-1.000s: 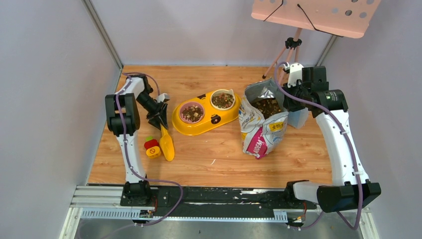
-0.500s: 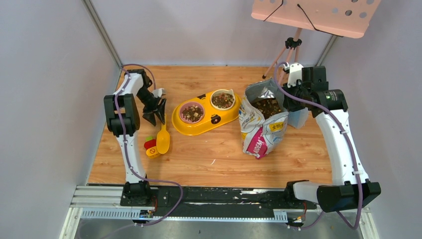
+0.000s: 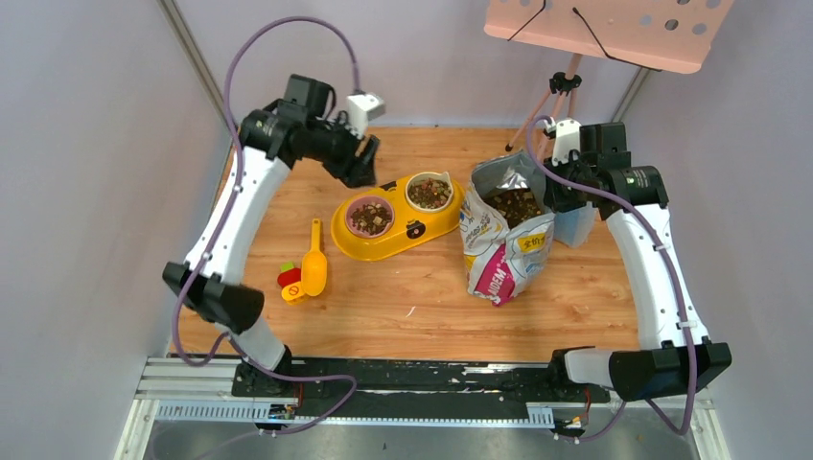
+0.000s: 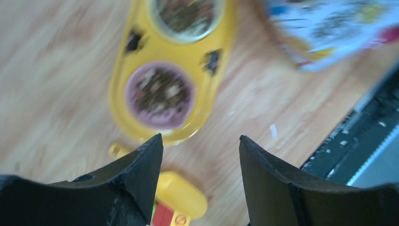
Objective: Serve the pet food
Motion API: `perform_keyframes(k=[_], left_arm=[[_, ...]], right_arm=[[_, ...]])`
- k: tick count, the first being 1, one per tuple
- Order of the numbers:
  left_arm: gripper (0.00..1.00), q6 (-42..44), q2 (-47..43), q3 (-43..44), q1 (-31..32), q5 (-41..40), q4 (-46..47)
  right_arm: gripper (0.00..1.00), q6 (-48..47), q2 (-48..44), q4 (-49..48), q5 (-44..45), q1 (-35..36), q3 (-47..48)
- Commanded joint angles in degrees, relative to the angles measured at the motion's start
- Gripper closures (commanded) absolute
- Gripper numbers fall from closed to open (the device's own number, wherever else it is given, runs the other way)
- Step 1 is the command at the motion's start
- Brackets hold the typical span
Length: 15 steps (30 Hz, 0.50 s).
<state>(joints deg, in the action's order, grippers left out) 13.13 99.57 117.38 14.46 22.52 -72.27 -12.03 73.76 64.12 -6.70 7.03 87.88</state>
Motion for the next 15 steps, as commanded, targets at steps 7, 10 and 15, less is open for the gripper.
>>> perform_keyframes(k=[7,10,15], left_arm=[[0.22,-4.12,-16.25,-12.85,29.28,7.81,26.47],[0.22,-7.51,-13.84,-12.75,34.12,6.25,26.77],[0.21,-10.98,-9.54,-11.65,42.61,-0.93,29.49]], right_arm=[[0.99,1.7,-0.5,-3.99,-3.97,-0.06,5.01],[0.93,2.24,-0.28,-4.21,-4.94,-0.06,4.14],[0.73,3.92,0.7,-4.18,-4.94,0.01,5.45]])
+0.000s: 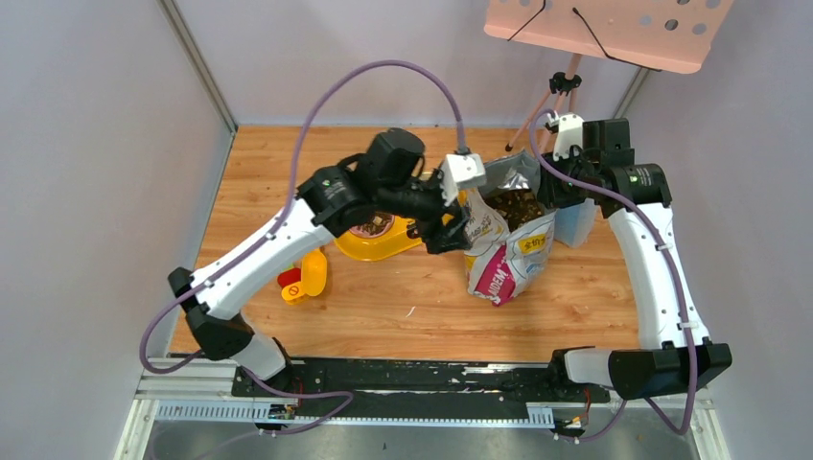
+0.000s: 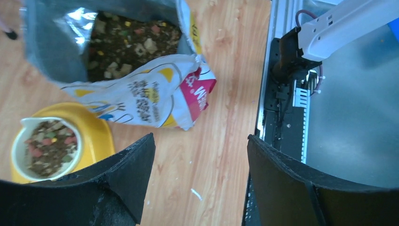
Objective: Serve the pet food
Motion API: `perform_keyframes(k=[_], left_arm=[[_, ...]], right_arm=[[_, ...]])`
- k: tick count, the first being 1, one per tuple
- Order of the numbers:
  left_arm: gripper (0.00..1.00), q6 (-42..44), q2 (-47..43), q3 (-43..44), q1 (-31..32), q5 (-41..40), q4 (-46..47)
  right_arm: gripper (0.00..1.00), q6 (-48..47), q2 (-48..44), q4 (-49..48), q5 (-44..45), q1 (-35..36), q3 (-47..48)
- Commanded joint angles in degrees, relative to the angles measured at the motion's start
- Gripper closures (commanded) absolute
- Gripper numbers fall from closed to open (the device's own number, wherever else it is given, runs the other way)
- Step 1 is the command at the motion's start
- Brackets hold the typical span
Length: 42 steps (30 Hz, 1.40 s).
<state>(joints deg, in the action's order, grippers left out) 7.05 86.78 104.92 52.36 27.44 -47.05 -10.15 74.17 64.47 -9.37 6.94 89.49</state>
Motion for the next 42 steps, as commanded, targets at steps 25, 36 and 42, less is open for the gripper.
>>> perform_keyframes(k=[25,36,42], left_arm=[[0.37,-15.91,21.34,10.1,14.01,-31.81,6.52],[0.4,-17.13,22.95,13.13,15.22,-35.27,7.76],[0.61,-16.35,26.13,15.95,15.44,-36.18,7.47]], right_arm=[[0.44,5.78,-1.52,-4.71,-1.96,0.07,7.98],[0.44,5.89,-2.78,-5.21,-0.51,0.09,7.06],[0.44,5.05,-0.15,-4.33,0.22,0.05,10.63]])
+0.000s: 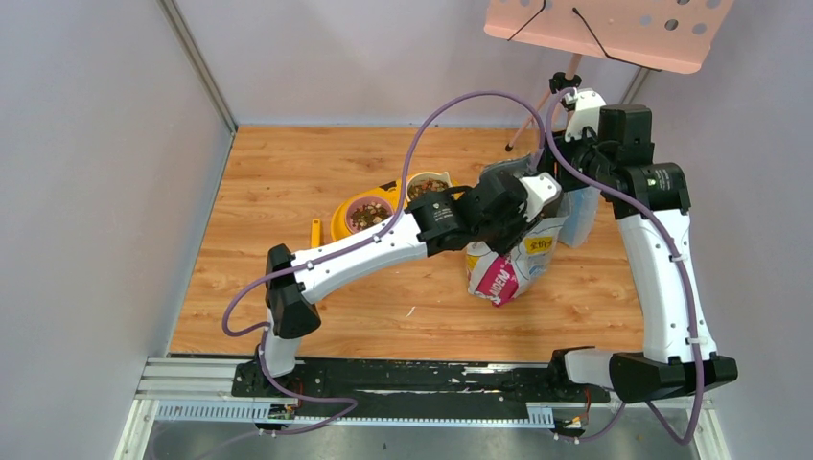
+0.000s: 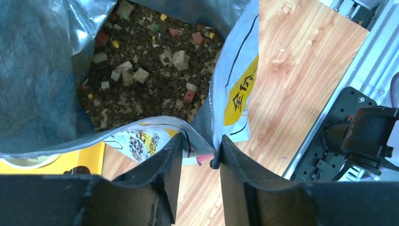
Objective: Serve the pet food
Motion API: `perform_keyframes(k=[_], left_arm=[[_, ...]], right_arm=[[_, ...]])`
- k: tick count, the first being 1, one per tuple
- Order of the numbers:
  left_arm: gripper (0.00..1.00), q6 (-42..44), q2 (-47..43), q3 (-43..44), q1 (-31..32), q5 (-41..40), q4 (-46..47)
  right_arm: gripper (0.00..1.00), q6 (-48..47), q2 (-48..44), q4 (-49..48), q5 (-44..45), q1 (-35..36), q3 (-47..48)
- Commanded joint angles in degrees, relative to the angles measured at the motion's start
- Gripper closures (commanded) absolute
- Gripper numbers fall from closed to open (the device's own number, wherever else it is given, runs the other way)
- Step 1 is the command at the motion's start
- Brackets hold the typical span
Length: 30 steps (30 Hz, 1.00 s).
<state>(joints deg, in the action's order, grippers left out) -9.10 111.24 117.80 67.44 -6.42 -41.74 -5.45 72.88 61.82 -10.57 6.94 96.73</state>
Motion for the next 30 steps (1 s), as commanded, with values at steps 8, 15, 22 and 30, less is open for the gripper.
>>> perform_keyframes(k=[8,15,22,30], left_arm=[[0.95,11.24,-5.81,-4.64,0.27,7.82,2.59],[1.0,22.06,-19.98,-17.64,-4.07,13.28,-0.61],[1.0,29.69,-30.14,-24.01,-13.69,23.16,-7.06],[1.0,40.82,-36.43,-30.91,-16.0,30.21,-9.26]], right_arm=[[0.44,-1.63,3.74,0.64,2.85,-0.19,4.73],[0.45,-2.72,7.01,1.53,2.42,-1.22,9.52],[0.4,-7.07,9.15,4.77,-5.85,-2.05,15.19],[0.28,-35.08,1.31,6.82,-27.84,-4.92,3.07]])
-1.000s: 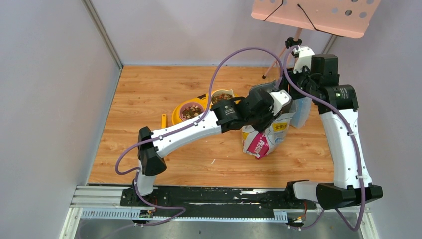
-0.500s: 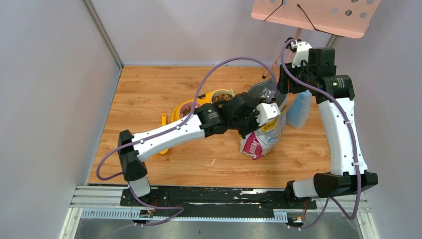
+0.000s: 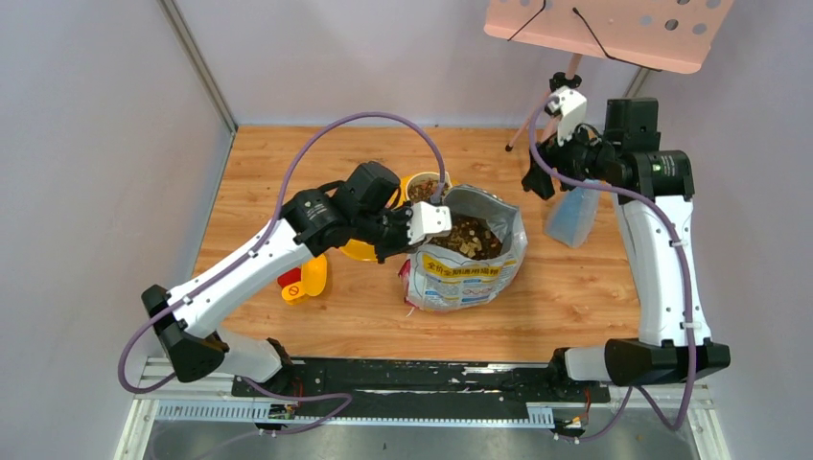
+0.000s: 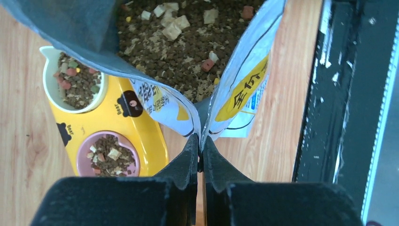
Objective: Serve the pet food
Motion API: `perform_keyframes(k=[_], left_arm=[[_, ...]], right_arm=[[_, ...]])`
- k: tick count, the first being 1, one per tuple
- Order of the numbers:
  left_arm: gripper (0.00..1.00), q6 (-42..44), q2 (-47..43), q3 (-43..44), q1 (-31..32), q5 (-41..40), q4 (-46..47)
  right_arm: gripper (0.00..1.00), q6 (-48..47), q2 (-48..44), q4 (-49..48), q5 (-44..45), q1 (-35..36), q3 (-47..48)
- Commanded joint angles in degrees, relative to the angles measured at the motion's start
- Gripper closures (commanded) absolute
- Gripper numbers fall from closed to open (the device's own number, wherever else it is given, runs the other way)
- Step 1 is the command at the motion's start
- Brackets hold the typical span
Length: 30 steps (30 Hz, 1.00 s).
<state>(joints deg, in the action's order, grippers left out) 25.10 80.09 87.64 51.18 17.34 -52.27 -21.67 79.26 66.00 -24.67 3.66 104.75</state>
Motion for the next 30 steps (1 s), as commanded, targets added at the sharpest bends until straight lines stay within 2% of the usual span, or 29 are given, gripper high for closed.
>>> perform_keyframes(k=[1,2,3,4,5,6,8,10,17,24,28,30], left_arm=[[1.0,6.49,-5.42,-1.89,0.16,6.24,1.33],[0.99,6.04,-5.81,-2.35,-0.09,6.0,1.46],[0.93,5.59,-6.04,-2.92,-0.1,5.61,1.6],[0.73,4.15,-6.61,-3.14,-0.11,5.34,2.05],[0.64,3.36,-6.96,-3.41,-0.11,5.31,2.38],[0.49,1.9,-7.63,-3.6,-0.16,5.5,3.08],[0.38,0.68,-8.36,-4.4,-0.14,7.22,4.21],[0.33,-0.65,-8.0,-4.38,-0.12,8.89,5.2],[0.3,-1.24,-4.07,-2.66,-0.12,7.61,7.32],[0.33,-1.33,-1.84,-1.93,-0.11,3.36,6.03],[0.37,0.0,-2.88,-3.67,-0.12,2.96,6.24],[0.44,0.59,-3.01,-4.21,-0.11,2.82,6.28]], right_arm=[[0.27,-23.25,-5.57,4.37,-15.21,-2.05,-6.16],[0.27,-28.54,-5.61,7.5,-16.06,-2.23,-6.75],[0.28,-33.69,-5.35,11.06,-16.32,-2.33,-6.96],[0.29,-38.4,-4.82,14.74,-16.2,-2.3,-6.85],[0.31,-42.78,-4.25,18.52,-15.92,-2.34,-6.46],[0.33,-45.81,-3.79,21.2,-15.5,-2.34,-6.0],[0.34,-49.07,-4.08,22.06,-14.85,-2.34,-6.29],[0.34,-53.73,-4.73,22.01,-14.56,-2.26,-7.48],[0.35,-59.41,-0.66,20.79,-18.46,-1.99,-7.08],[0.36,-60.38,1.32,16.27,-20.18,2.41,-8.63],[0.38,-60.72,1.64,15.86,-21.47,4.22,-8.73],[0.43,-60.77,1.93,16.62,-20.88,5.78,-8.57]])
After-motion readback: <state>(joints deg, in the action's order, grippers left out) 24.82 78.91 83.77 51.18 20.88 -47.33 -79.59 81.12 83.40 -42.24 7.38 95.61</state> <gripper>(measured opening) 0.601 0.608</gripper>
